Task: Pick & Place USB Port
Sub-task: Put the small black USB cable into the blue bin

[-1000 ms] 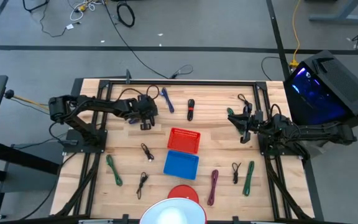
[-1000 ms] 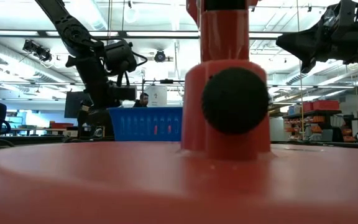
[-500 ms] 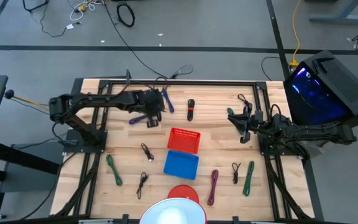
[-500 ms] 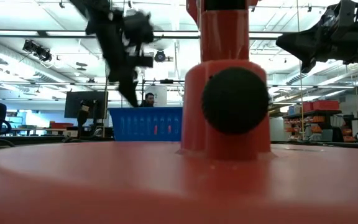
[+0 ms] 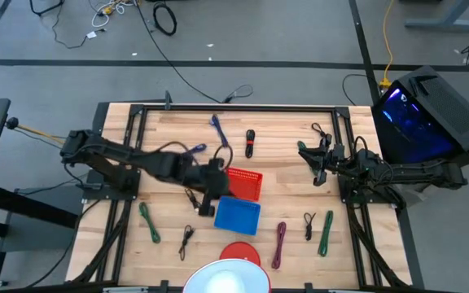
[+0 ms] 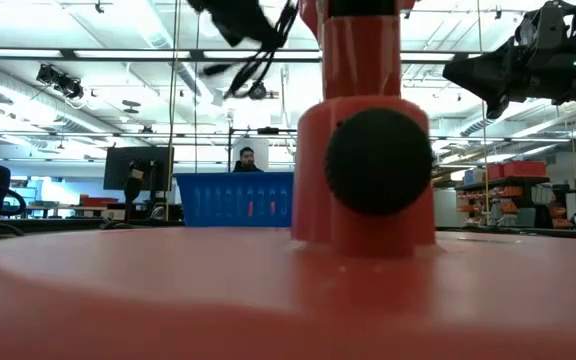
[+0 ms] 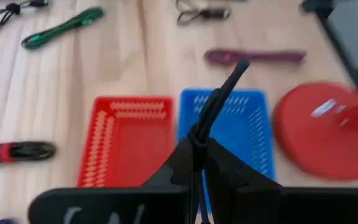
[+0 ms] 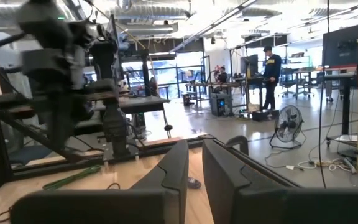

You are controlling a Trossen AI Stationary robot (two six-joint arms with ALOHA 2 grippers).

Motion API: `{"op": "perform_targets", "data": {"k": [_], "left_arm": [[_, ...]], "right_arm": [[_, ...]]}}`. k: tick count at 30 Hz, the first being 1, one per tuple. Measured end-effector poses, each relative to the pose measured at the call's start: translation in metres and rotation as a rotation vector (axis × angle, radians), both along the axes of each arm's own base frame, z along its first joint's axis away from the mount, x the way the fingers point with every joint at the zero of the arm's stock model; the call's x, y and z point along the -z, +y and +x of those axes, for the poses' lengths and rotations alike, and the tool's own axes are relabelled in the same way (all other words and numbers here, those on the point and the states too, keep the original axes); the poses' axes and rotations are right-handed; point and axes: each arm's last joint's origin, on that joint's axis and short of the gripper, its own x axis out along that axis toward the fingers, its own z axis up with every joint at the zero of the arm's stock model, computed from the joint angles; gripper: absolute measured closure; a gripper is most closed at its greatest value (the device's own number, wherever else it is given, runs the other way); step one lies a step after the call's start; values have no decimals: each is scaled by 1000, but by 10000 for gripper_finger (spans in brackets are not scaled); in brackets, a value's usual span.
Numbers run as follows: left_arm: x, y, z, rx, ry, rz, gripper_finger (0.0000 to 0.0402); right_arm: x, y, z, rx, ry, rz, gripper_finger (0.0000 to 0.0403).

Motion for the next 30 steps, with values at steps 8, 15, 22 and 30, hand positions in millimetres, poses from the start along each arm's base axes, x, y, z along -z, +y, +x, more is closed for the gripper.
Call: {"op": "perform_targets", "data": {"k": [8, 15, 22, 30], "left_arm": [[28, -36, 22, 11, -16, -102, 381], [59, -40, 36, 23, 68, -107, 381], [84, -39, 45, 21, 151, -143, 381], [91, -30, 51, 5, 168, -145, 381]], "right_arm": [[0, 0, 0, 0, -2, 0, 353], [0, 0, 0, -1, -5, 2, 353], [0, 0, 0, -1, -5, 2, 353], [0, 0, 0, -1, -5, 2, 353]]}}
